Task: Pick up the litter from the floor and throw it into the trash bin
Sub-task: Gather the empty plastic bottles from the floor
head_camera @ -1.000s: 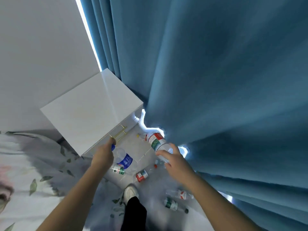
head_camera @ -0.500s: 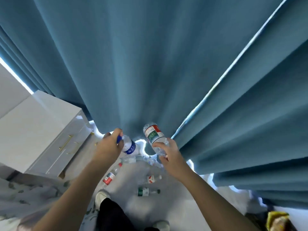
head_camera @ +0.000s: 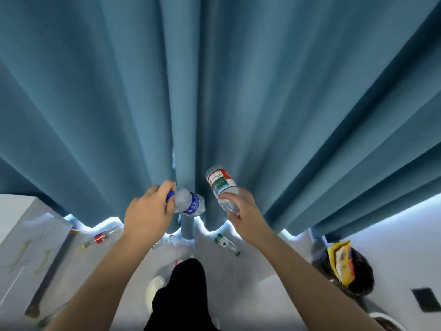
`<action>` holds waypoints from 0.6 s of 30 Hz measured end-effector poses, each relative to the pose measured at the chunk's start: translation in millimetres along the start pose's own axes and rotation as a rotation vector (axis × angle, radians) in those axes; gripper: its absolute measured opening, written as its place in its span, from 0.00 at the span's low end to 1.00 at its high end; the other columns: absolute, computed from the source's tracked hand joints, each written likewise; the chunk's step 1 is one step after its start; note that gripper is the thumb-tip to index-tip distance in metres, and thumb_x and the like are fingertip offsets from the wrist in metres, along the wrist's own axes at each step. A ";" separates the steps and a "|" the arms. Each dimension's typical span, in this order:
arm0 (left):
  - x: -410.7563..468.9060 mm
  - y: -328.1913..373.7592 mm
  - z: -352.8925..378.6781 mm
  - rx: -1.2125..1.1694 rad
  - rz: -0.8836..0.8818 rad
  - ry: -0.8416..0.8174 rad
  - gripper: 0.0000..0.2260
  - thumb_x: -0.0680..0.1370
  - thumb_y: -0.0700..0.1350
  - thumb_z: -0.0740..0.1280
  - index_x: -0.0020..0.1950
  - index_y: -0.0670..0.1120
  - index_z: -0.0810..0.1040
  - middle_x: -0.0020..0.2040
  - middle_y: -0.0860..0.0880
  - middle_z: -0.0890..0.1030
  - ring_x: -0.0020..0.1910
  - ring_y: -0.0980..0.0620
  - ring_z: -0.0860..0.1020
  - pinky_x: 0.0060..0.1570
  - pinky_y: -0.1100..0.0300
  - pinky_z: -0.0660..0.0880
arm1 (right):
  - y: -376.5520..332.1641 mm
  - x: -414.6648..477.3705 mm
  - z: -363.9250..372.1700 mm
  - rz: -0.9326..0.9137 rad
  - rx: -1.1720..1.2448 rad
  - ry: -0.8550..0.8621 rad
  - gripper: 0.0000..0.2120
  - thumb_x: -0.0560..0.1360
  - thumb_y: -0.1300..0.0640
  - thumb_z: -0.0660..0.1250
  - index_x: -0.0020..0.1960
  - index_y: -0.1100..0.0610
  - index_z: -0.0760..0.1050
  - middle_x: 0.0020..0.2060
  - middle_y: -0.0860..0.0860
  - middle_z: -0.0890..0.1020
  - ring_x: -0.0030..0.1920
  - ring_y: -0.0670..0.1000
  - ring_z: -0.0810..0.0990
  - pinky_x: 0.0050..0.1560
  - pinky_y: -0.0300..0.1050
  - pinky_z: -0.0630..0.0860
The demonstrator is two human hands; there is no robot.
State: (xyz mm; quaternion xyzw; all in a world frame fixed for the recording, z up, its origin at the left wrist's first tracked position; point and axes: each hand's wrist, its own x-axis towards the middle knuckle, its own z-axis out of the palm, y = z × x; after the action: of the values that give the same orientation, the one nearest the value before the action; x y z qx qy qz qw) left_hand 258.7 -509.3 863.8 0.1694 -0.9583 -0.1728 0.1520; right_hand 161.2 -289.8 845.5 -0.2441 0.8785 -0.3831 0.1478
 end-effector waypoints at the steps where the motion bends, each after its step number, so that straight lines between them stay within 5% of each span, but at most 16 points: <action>1: 2.4 13.8 1.5 -0.008 0.032 0.010 0.08 0.80 0.48 0.58 0.57 0.52 0.72 0.43 0.47 0.78 0.32 0.38 0.76 0.34 0.55 0.70 | 8.0 -6.5 -7.0 0.024 0.009 0.021 0.24 0.75 0.68 0.62 0.64 0.45 0.73 0.67 0.50 0.62 0.59 0.50 0.72 0.61 0.39 0.73; 5: 16.2 66.9 15.6 -0.050 0.123 -0.033 0.14 0.80 0.49 0.59 0.65 0.55 0.71 0.51 0.49 0.80 0.39 0.40 0.78 0.42 0.54 0.71 | 38.2 -26.4 -33.9 0.090 0.033 0.143 0.24 0.75 0.67 0.61 0.64 0.45 0.73 0.67 0.51 0.63 0.58 0.52 0.74 0.57 0.38 0.72; 9: 39.8 118.8 43.6 -0.110 0.208 -0.089 0.09 0.79 0.50 0.62 0.58 0.52 0.74 0.51 0.49 0.80 0.41 0.41 0.78 0.42 0.54 0.73 | 73.0 -47.9 -71.5 0.194 0.036 0.253 0.25 0.75 0.67 0.61 0.65 0.44 0.72 0.69 0.49 0.62 0.56 0.50 0.74 0.56 0.34 0.70; 13: 63.7 185.2 74.1 -0.174 0.318 -0.141 0.10 0.79 0.49 0.62 0.58 0.49 0.74 0.51 0.48 0.80 0.45 0.41 0.78 0.45 0.53 0.73 | 119.2 -70.7 -121.7 0.295 -0.011 0.374 0.24 0.76 0.68 0.61 0.66 0.46 0.71 0.69 0.48 0.61 0.55 0.47 0.70 0.49 0.19 0.64; 18: 90.2 275.8 122.7 -0.300 0.437 -0.232 0.10 0.79 0.51 0.63 0.58 0.48 0.74 0.50 0.49 0.79 0.45 0.43 0.77 0.42 0.54 0.71 | 181.5 -87.2 -178.1 0.392 -0.016 0.500 0.26 0.76 0.67 0.62 0.66 0.42 0.70 0.71 0.52 0.61 0.61 0.53 0.72 0.62 0.40 0.72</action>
State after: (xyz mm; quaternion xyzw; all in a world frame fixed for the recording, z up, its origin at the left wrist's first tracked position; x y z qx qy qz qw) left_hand 59.9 -265.5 880.7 -0.0865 -0.9468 -0.2941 0.0983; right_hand 97.4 -29.0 834.6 0.0303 0.9210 -0.3885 -0.0040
